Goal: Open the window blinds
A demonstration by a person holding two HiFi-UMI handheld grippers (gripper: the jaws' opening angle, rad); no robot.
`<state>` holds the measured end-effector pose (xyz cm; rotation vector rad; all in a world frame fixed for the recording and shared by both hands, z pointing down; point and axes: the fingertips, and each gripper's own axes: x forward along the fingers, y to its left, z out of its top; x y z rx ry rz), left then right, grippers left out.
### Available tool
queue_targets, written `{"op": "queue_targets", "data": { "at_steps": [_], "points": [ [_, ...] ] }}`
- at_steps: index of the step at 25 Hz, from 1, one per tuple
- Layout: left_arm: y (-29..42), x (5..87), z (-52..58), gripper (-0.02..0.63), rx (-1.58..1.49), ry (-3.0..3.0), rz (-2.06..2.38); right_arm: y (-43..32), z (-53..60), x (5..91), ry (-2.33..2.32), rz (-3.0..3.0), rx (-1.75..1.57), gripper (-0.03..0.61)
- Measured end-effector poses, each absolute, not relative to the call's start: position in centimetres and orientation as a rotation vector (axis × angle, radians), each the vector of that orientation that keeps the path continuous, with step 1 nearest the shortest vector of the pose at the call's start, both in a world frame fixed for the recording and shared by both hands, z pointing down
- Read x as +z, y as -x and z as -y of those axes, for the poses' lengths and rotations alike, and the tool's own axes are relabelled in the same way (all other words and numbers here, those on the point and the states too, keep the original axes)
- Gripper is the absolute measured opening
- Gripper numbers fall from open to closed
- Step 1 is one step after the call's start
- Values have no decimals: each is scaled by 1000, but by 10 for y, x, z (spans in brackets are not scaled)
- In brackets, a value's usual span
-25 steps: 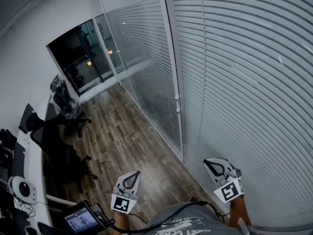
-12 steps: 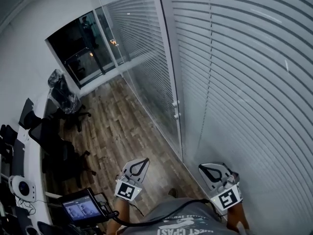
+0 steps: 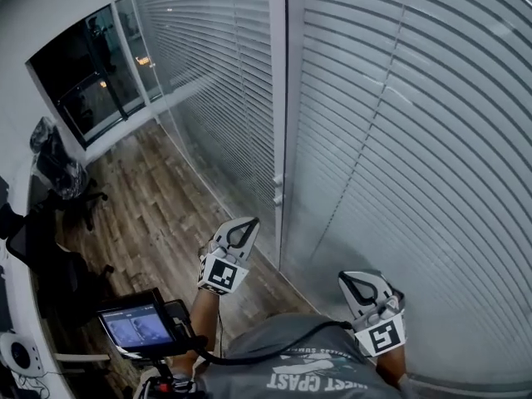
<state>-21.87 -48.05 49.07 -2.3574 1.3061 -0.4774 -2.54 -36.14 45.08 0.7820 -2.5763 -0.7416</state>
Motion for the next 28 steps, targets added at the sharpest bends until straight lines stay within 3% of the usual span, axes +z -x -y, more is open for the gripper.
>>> {"op": "queue_targets", "data": {
  "at_steps": [10,13,19,28],
  "points": [
    [213,522,557,3,-447,2403,-1168,41,371,479,-987,2460,-642,2],
    [202,526,567,88,-491,2386,-1126,41,381,471,-998,2455,-650,2],
    [201,512,576,138,-564,2229,-1145,49,377,458,-990,2451,-641,3],
    [187,507,582,147,-678,2090,-1057,46,377,455,-983,2444,-632,2]
  ]
}}
